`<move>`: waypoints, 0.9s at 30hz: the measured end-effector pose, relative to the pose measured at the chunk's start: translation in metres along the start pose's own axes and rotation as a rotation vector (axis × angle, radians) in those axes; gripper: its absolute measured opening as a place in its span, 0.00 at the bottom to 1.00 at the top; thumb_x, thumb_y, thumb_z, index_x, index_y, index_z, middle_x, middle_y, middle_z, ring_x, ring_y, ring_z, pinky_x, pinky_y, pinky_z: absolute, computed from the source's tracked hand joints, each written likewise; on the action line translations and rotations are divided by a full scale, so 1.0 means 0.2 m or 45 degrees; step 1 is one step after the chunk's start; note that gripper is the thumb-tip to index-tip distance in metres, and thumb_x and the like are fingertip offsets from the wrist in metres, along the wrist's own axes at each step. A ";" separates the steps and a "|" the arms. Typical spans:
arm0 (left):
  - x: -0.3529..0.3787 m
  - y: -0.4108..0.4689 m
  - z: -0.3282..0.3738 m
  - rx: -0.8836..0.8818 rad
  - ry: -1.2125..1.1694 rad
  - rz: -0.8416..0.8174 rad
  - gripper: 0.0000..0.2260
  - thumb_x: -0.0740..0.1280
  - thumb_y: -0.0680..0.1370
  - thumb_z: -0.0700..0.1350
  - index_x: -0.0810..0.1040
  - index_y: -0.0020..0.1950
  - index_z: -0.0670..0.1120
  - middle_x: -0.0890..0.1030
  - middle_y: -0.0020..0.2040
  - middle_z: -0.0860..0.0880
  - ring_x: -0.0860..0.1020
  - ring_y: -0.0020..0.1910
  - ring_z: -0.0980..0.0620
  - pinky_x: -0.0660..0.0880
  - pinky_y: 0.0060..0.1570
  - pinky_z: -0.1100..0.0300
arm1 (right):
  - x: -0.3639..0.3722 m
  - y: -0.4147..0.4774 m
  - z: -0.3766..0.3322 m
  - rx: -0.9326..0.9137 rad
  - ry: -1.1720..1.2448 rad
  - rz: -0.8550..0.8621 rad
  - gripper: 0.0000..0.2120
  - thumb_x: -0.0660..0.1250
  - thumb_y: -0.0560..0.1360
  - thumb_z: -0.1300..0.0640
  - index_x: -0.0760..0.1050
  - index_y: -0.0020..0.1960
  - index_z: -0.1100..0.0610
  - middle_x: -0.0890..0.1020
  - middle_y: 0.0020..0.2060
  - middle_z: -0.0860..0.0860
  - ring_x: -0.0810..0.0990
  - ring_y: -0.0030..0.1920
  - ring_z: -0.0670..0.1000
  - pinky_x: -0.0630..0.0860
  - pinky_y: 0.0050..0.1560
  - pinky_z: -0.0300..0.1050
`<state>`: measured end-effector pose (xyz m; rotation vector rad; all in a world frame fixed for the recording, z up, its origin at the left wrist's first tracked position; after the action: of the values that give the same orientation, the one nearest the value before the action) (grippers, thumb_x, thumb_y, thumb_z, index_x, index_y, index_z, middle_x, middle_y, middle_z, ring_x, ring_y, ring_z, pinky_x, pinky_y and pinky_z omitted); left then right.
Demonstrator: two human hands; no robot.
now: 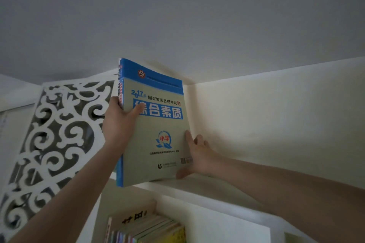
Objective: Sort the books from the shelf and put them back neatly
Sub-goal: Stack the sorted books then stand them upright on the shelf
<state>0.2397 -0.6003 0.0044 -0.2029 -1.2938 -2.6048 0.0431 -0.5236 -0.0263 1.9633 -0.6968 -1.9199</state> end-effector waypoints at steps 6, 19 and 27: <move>0.08 0.14 -0.16 -0.062 0.200 0.021 0.16 0.68 0.75 0.51 0.71 0.55 0.43 0.80 0.50 0.47 0.79 0.43 0.46 0.76 0.42 0.52 | 0.16 0.22 -0.07 -0.060 0.192 -0.105 0.48 0.78 0.66 0.56 0.53 0.77 0.50 0.69 0.65 0.60 0.73 0.60 0.58 0.76 0.51 0.45; 0.20 0.26 -0.33 0.168 0.264 0.126 0.16 0.66 0.77 0.50 0.70 0.61 0.44 0.76 0.55 0.47 0.78 0.50 0.48 0.76 0.44 0.53 | 0.36 0.34 -0.15 0.048 0.596 -0.196 0.41 0.71 0.74 0.50 0.49 0.76 0.54 0.71 0.68 0.54 0.76 0.50 0.48 0.73 0.40 0.32; 0.16 0.01 -0.45 0.401 0.631 -0.016 0.47 0.71 0.72 0.50 0.40 0.78 0.50 0.45 0.78 0.43 0.46 0.77 0.43 0.50 0.73 0.39 | 0.46 0.43 -0.19 0.069 0.610 -0.182 0.50 0.74 0.62 0.37 0.54 0.74 0.54 0.73 0.66 0.54 0.74 0.63 0.55 0.74 0.62 0.53</move>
<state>0.2068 -0.6775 -0.0399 0.4724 -1.4727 -2.2084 0.0681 -0.6490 -0.0561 2.4350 -0.4868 -1.4173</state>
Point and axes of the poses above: each hand's wrist, its own y-axis towards the middle knuckle, its own x-axis out of the palm, z = x × y, the point moved 1 cm from there along y, towards the middle knuckle
